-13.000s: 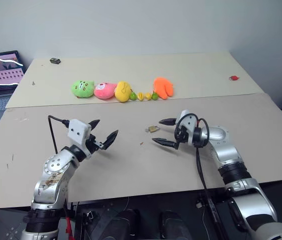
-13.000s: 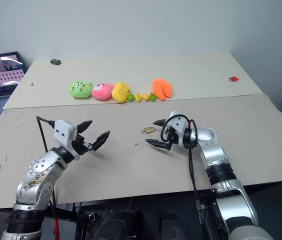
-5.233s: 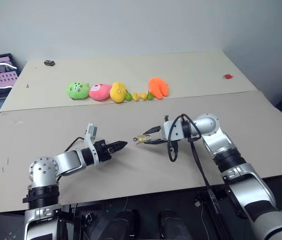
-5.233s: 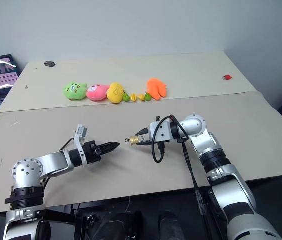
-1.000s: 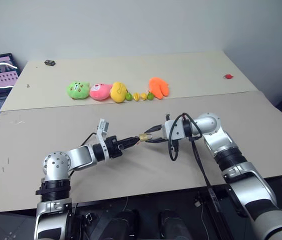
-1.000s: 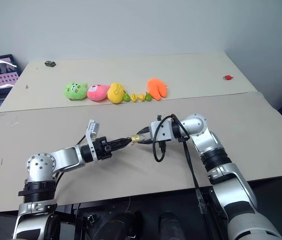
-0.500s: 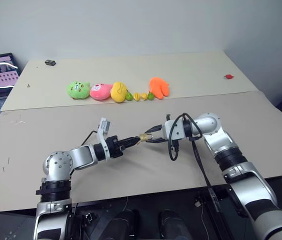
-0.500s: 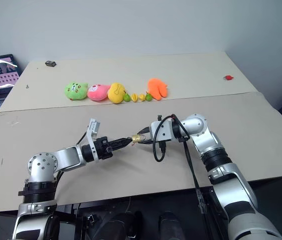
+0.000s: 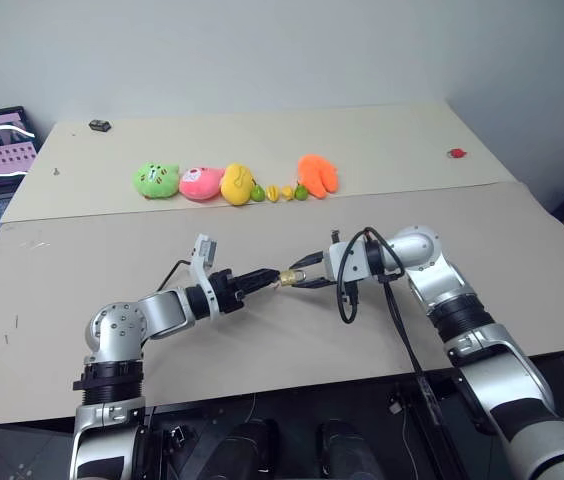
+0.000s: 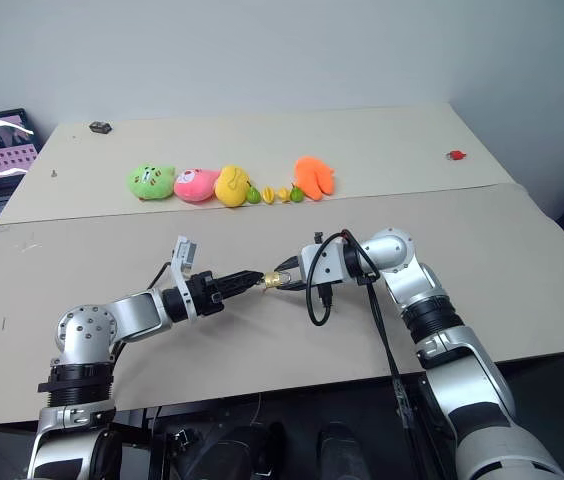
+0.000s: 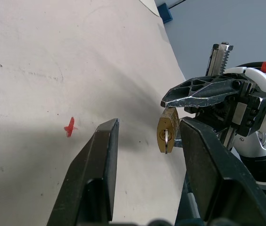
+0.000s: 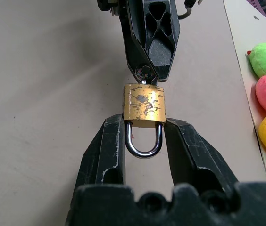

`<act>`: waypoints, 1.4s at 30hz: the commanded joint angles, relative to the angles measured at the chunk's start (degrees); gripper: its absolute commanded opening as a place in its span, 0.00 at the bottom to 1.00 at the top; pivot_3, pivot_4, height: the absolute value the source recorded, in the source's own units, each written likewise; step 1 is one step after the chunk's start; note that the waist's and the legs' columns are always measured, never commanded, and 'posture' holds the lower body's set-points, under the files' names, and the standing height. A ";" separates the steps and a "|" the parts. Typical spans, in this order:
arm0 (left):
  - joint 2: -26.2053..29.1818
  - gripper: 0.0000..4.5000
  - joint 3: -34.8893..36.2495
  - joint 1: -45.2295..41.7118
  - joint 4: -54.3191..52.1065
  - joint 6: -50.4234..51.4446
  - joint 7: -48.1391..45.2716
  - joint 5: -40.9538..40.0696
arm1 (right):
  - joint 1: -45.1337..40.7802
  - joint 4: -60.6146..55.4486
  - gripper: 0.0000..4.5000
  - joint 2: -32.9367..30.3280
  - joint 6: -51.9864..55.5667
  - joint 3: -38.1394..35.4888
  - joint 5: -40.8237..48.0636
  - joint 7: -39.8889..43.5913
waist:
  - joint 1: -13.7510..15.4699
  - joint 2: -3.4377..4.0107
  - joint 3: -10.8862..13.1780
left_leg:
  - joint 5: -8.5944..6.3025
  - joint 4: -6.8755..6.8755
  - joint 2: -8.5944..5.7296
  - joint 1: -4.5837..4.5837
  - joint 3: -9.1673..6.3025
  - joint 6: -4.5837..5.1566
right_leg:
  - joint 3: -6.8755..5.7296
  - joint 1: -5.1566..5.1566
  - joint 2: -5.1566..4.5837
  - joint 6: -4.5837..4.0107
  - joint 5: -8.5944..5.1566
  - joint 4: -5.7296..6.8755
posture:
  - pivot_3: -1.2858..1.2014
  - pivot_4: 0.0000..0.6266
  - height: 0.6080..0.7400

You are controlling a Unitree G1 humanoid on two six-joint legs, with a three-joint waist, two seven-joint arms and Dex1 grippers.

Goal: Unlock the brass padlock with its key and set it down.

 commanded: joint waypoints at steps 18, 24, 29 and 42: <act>-0.59 0.48 2.10 -0.68 -0.84 2.35 -0.82 -2.77 | -0.77 -2.08 0.21 -0.35 -1.19 -0.42 0.99 0.04 | -0.01 0.00 0.00 | 0.00 0.00 0.00 0.00 0.00 0.00 | -0.01 0.00 0.00 0.00 0.00 0.00 | 0.52 0.24 1.00; -0.72 0.48 2.48 0.34 -0.97 2.66 -0.82 -2.77 | -0.77 -2.06 0.21 -0.47 -1.27 -0.44 0.99 0.25 | -0.02 0.00 0.00 | 0.00 0.00 0.00 0.00 0.00 0.00 | -0.01 0.00 0.00 0.00 0.00 0.01 | 0.52 0.24 1.00; -1.29 0.48 2.13 1.09 -1.85 3.16 -0.55 -3.19 | -0.94 -1.95 0.21 -0.54 -1.30 -0.45 0.95 0.40 | -0.02 0.00 0.00 | 0.00 0.00 0.00 0.00 0.00 0.00 | -0.01 0.00 0.00 0.00 0.00 0.00 | 0.52 0.24 1.00; -1.19 0.01 2.67 1.21 -1.57 3.16 -0.26 -3.02 | -0.77 -1.81 0.21 -0.73 -1.54 -0.36 0.71 0.34 | -0.03 0.00 0.00 | 0.00 0.00 0.00 0.00 0.00 0.00 | -0.01 0.00 0.00 0.00 0.00 0.00 | 0.52 0.24 1.00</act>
